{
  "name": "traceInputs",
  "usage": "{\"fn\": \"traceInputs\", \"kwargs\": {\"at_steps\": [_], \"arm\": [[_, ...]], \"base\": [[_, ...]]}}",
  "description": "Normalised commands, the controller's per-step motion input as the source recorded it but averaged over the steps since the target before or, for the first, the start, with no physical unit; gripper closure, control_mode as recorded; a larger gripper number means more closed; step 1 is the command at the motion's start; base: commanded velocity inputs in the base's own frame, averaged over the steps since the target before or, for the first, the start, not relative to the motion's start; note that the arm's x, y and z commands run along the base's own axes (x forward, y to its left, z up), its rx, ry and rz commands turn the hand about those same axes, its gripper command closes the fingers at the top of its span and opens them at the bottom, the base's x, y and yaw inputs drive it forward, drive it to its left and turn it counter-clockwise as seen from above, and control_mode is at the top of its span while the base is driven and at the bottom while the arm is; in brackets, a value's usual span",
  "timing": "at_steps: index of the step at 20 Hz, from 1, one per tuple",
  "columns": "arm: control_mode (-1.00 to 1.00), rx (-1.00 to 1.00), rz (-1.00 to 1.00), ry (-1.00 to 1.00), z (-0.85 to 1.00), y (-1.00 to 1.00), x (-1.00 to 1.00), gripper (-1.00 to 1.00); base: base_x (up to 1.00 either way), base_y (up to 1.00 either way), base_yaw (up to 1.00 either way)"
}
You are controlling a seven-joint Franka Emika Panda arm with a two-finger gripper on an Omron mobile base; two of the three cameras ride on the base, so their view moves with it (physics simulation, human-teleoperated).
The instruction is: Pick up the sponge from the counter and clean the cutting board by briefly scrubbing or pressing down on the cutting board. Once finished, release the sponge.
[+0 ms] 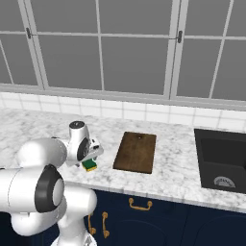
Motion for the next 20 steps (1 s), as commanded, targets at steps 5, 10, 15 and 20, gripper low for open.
{"fn": "traceInputs", "kwargs": {"at_steps": [5,10,15,20], "arm": [[-1.00,0.00,0.01,0.00,-0.31,0.00,0.09,-1.00],[-1.00,0.00,0.02,0.00,-0.16,0.00,0.12,-1.00],[-1.00,0.00,0.01,0.00,-0.08,0.00,0.05,-1.00],[-1.00,0.00,0.00,0.00,-0.14,0.00,0.00,-1.00]], "base": [[0.00,0.00,0.00],[0.00,0.00,0.00],[0.00,0.00,0.00],[0.00,0.00,0.00]]}}
